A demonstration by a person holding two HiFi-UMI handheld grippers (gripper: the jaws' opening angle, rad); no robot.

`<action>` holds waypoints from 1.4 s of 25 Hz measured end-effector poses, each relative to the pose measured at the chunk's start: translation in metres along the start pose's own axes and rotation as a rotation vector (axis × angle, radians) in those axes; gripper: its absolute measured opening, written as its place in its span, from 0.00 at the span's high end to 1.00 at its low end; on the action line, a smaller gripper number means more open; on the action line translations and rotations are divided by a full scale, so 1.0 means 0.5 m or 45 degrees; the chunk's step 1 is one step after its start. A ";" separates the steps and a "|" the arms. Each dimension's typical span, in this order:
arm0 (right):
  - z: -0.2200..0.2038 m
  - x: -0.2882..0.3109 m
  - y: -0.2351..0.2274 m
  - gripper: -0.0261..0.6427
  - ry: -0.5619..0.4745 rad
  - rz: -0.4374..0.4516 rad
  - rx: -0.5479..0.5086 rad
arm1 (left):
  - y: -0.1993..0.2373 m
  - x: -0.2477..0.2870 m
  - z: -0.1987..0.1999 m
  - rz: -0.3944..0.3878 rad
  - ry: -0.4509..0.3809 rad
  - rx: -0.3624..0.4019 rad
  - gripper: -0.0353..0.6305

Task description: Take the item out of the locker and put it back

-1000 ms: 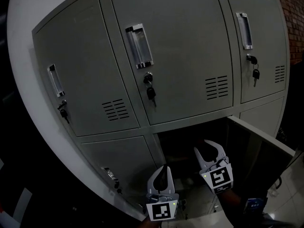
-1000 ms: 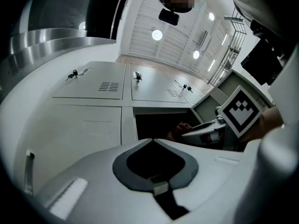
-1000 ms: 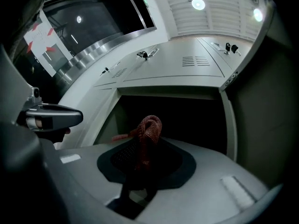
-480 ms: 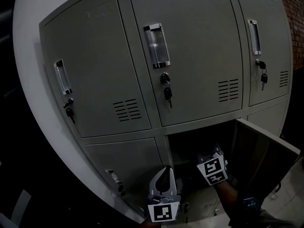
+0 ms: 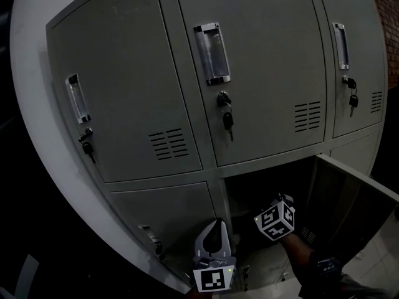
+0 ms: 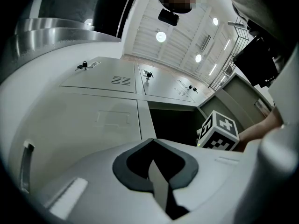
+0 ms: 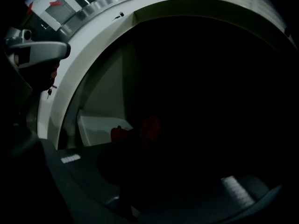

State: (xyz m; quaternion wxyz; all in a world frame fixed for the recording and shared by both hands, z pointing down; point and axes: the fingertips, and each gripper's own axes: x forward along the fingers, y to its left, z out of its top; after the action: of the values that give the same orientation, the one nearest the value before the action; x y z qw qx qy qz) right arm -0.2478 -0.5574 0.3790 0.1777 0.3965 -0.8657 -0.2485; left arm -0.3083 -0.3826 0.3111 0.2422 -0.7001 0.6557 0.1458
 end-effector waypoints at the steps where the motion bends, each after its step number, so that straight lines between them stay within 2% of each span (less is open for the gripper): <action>1: -0.004 0.004 0.005 0.82 0.018 0.003 -0.037 | 0.001 0.001 -0.002 -0.001 0.001 -0.001 0.95; 4: -0.009 0.011 0.014 0.83 0.044 0.009 -0.090 | 0.002 0.002 -0.007 -0.003 0.003 -0.008 0.95; 12: -0.012 0.012 0.018 0.82 0.068 0.054 -0.065 | 0.006 -0.001 -0.007 0.003 0.007 -0.009 0.95; 18: -0.005 0.007 0.017 0.73 0.028 0.049 -0.028 | 0.005 -0.006 0.007 0.009 -0.013 0.003 0.95; 28: 0.021 -0.021 -0.009 0.65 -0.132 0.023 0.148 | -0.003 -0.011 0.014 0.008 0.002 0.016 0.95; 35: 0.049 -0.077 -0.050 0.65 -0.371 -0.054 0.328 | -0.016 -0.008 0.014 -0.007 0.017 0.015 0.95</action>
State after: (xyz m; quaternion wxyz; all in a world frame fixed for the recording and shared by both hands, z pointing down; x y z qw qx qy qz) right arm -0.2211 -0.5344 0.3403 -0.0069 0.3940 -0.8984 -0.1940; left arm -0.3001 -0.3751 0.3085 0.2425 -0.7014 0.6561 0.1366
